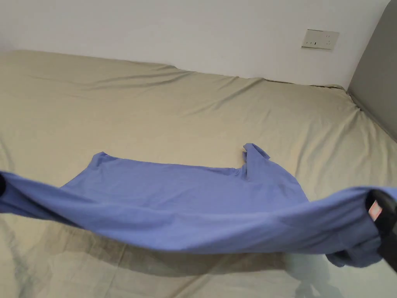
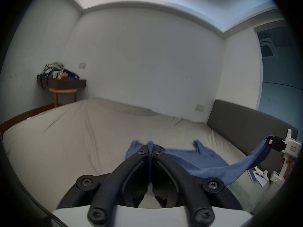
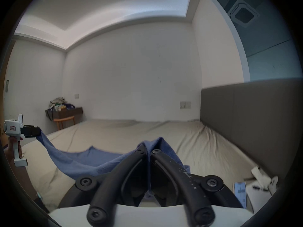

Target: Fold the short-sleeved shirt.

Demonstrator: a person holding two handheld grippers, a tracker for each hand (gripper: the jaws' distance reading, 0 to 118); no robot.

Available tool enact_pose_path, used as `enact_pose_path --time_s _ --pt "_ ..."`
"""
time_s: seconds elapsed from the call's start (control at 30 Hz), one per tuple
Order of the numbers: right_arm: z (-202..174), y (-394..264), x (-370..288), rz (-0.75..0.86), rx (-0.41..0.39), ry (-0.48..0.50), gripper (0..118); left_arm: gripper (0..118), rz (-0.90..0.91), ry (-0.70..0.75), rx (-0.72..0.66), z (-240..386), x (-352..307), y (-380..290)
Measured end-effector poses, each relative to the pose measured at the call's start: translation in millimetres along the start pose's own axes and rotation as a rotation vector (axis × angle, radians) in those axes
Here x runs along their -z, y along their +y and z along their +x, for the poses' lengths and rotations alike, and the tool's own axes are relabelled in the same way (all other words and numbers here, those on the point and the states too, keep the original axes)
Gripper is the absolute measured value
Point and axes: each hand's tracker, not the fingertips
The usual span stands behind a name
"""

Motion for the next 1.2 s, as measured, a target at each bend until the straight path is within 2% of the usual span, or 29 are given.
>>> enact_pose_path --time_s 0.17,0.3,0.5,0.63,0.83,1.0,1.03,1.1,1.13,1.17,1.2 --pt "4.1 -49.9 -35.1 -0.157 0.007 -0.014 5 2 -0.174 0.041 0.018 -8.7 -31.9 -45.0" --pt "6.8 -83.1 -47.4 -0.306 0.004 0.015 5 2 -0.324 0.057 0.017 -14.1 -41.2 -72.6" --pt "13.0 -117.6 -39.6 -0.524 0.001 0.036 5 2 -0.548 0.075 0.052 -23.0 -30.2 -105.5" --pt "19.5 -132.8 -27.8 -0.66 -0.002 0.02 5 2 -0.597 0.106 0.062 -30.5 -17.3 -118.6" --pt "31.0 -156.1 -18.3 -0.733 0.008 -0.014 5 2 -0.696 0.122 0.141 -32.3 -5.4 -138.6" --pt "31.4 -161.0 -21.6 -0.711 0.022 -0.028 6 5 -0.674 0.134 0.075 -35.9 -6.0 -141.8" --pt "30.1 -154.9 -26.6 -0.648 0.02 -0.037 23 24 -0.628 0.141 0.064 -36.2 -11.9 -136.4" --pt "26.5 -137.5 -37.6 -0.553 0.003 -0.111 81 93 -0.527 0.2 0.111 -31.8 -26.5 -122.5" --pt "24.7 -126.1 -43.7 -0.486 -0.009 -0.132 112 118 -0.442 0.228 0.124 -28.8 -37.1 -113.0" --pt "22.2 -115.1 -50.0 -0.418 -0.01 -0.147 118 115 -0.373 0.237 0.118 -26.4 -47.8 -103.7" --pt "17.8 -101.6 -56.5 -0.346 -0.004 -0.159 118 114 -0.251 0.177 0.059 -21.9 -62.7 -90.8"
